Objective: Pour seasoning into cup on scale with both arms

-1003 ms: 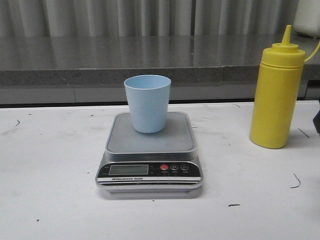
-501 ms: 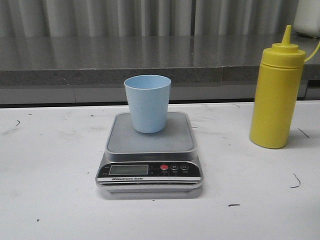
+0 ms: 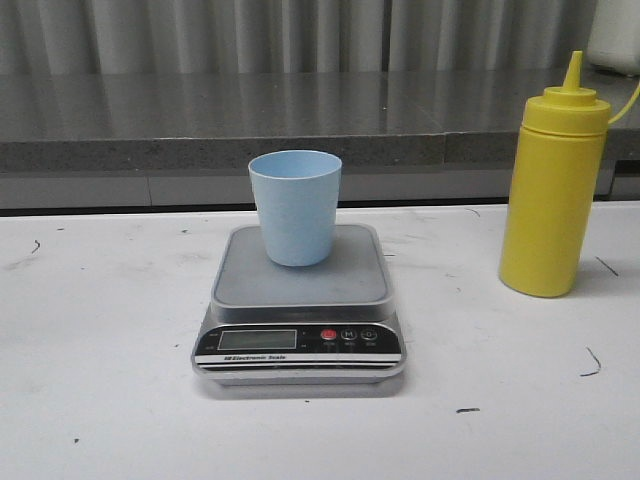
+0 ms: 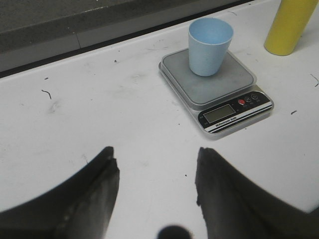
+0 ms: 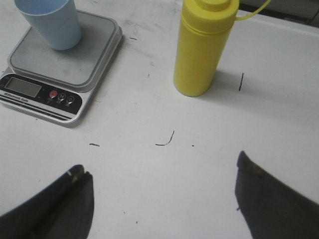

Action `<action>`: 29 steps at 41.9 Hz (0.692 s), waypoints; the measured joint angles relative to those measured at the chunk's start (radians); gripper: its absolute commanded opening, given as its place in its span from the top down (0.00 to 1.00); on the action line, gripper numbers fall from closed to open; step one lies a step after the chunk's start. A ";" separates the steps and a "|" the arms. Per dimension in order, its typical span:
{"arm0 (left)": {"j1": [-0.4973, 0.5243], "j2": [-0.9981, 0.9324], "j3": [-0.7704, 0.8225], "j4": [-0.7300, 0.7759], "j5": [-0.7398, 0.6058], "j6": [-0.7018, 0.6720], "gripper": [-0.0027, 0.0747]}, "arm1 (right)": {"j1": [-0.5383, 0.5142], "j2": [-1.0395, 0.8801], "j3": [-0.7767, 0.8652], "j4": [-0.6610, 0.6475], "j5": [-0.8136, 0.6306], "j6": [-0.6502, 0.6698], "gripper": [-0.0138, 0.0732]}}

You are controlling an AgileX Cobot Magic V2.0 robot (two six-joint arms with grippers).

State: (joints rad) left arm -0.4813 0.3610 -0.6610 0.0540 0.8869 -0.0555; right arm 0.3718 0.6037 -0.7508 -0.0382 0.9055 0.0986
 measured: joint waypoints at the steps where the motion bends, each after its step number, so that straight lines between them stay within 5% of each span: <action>1: 0.000 0.000 0.000 0.000 0.000 0.000 0.51 | 0.000 -0.019 0.000 0.005 0.018 -0.002 0.16; 22: 0.000 0.000 0.000 0.000 0.000 0.000 0.51 | 0.000 -0.182 0.000 0.011 0.116 -0.016 0.17; 29: 0.000 0.000 0.000 0.000 0.000 0.000 0.51 | 0.000 -0.182 0.000 0.011 0.116 -0.016 0.40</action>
State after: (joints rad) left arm -0.4813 0.3610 -0.6610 0.0540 0.8869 -0.0555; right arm 0.3718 0.4213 -0.7508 -0.0267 1.0218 0.0829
